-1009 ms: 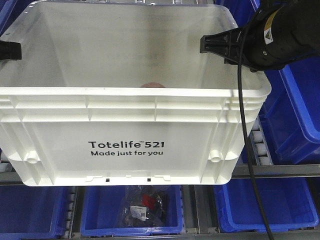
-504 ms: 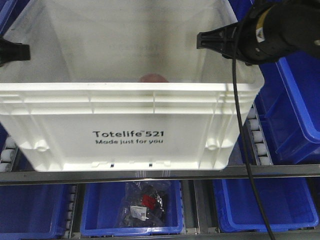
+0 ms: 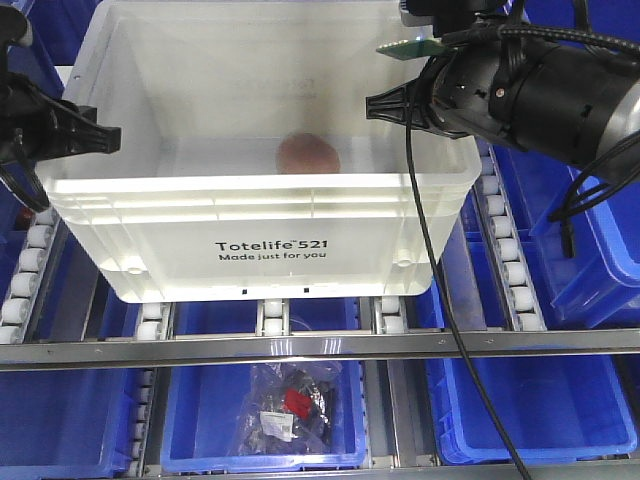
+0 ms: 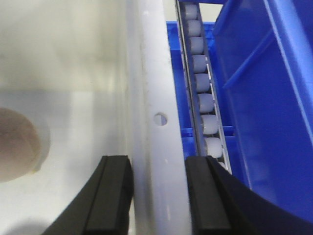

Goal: Place moving items into box and shelve
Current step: 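Push the tote forward onto the rollers and open both grippers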

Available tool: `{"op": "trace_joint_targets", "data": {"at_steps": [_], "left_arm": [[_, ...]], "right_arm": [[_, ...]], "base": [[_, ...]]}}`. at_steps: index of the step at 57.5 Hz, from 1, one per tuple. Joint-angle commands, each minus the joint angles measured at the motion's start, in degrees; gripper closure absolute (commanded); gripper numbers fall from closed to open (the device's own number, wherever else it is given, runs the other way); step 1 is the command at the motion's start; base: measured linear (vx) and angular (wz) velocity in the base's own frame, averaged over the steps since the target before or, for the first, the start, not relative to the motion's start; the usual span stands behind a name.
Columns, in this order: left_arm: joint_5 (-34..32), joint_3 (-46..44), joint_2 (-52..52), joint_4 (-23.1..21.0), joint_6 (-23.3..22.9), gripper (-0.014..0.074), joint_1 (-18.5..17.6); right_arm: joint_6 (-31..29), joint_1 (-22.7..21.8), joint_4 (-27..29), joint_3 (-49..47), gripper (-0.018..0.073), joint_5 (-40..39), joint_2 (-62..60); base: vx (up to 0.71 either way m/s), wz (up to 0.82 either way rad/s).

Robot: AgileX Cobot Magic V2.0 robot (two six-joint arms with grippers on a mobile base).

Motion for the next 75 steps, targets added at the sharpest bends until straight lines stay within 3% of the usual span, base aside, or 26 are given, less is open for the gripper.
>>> {"op": "trace_joint_targets", "data": {"at_steps": [1,10,19,27,40,45,56,63,75], "left_arm": [[-12.2,-2.58,-2.18,-0.33,1.74,0.0265,-1.81],[-11.01,-2.7,-4.93,-0.33,1.74,0.0052,-1.81],[-5.12,-2.7,-9.86,-0.33,1.74,-0.0045,-1.81],[3.48,-2.7,-15.0,-0.53,1.74,-0.0039,-1.81],[22.27,-2.26,-24.43,-4.7,2.01,0.0023,-1.81],[24.86,-0.79,-28.87,-5.82,4.43,0.0044,-1.81],[30.31,4.19,-38.73,-13.15,12.12,0.0078,-1.81],[33.15,7.4,-44.74,-15.74,12.23,0.008,-1.81],[35.31,10.56,-51.87,-15.31,12.17,0.0088,-1.81]], "right_arm": [[-1.12,0.99,-2.48,-2.45,0.0174,-8.13,-2.76],[-2.6,0.99,-1.8,-2.45,0.0017,-7.69,-5.42],[-11.53,0.99,5.66,-2.4,-0.0006,-6.76,-9.58],[-20.39,1.04,14.13,-0.52,-0.0005,-6.7,-13.74],[-24.37,2.63,16.02,14.95,-0.0005,-10.49,-27.15],[-27.57,4.87,18.31,19.45,-0.0005,-9.42,-33.39],[-30.99,8.38,24.86,26.65,-0.0004,-5.74,-44.85],[-31.16,9.06,25.9,31.17,0.0012,-3.09,-50.89],[-34.67,9.06,26.13,37.38,0.0086,3.51,-59.0]], "base": [[0.0,0.0],[0.0,0.0],[0.0,0.0],[0.0,0.0],[0.0,0.0],[0.0,0.0],[0.0,0.0],[0.0,0.0],[0.0,0.0]]}}
